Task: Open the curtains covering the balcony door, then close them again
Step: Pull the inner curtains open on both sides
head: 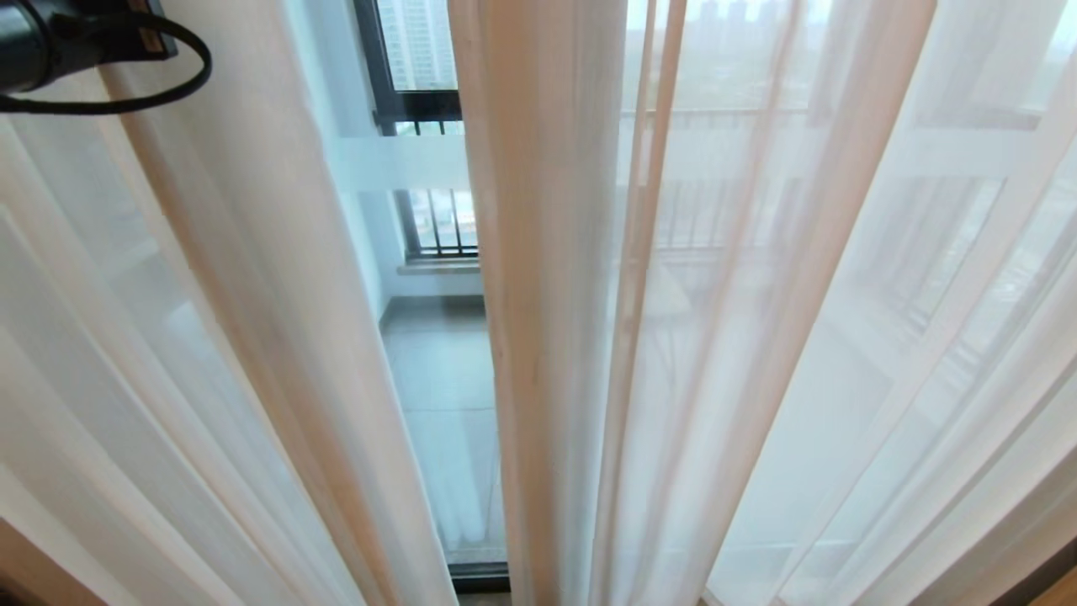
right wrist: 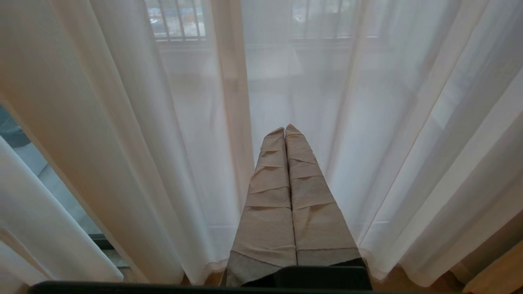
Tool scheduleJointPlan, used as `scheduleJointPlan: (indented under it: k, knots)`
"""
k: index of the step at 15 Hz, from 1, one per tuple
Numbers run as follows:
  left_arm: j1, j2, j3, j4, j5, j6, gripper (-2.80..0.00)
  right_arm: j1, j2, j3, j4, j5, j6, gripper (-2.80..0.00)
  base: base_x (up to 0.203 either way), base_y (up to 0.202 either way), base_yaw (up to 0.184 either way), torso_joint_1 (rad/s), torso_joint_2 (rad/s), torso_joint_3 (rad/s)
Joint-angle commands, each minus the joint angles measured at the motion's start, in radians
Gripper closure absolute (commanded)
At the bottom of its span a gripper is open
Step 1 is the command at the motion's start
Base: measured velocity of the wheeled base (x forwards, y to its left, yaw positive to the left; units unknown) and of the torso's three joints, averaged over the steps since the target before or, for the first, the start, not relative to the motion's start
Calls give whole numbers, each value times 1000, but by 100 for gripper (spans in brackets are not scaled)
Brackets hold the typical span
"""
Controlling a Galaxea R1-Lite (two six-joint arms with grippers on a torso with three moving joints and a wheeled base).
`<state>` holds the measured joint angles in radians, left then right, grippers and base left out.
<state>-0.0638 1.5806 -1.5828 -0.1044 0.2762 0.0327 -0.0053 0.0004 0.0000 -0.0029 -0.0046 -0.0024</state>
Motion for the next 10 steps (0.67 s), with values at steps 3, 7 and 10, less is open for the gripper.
scheduleJointPlan:
  k: [3, 7, 10]
  knots:
    - [1, -5, 6, 2, 5, 1, 0, -1, 0, 0, 0, 0, -1, 0, 0, 177, 3, 3, 2, 2]
    - [-1, -29, 39, 0, 5, 1, 0, -1, 0, 0, 0, 0, -1, 0, 0, 192, 2, 3, 1, 1]
    - [1, -34, 44, 0, 9, 1, 0, -1, 0, 0, 0, 0, -1, 0, 0, 193, 0, 1, 1, 3]
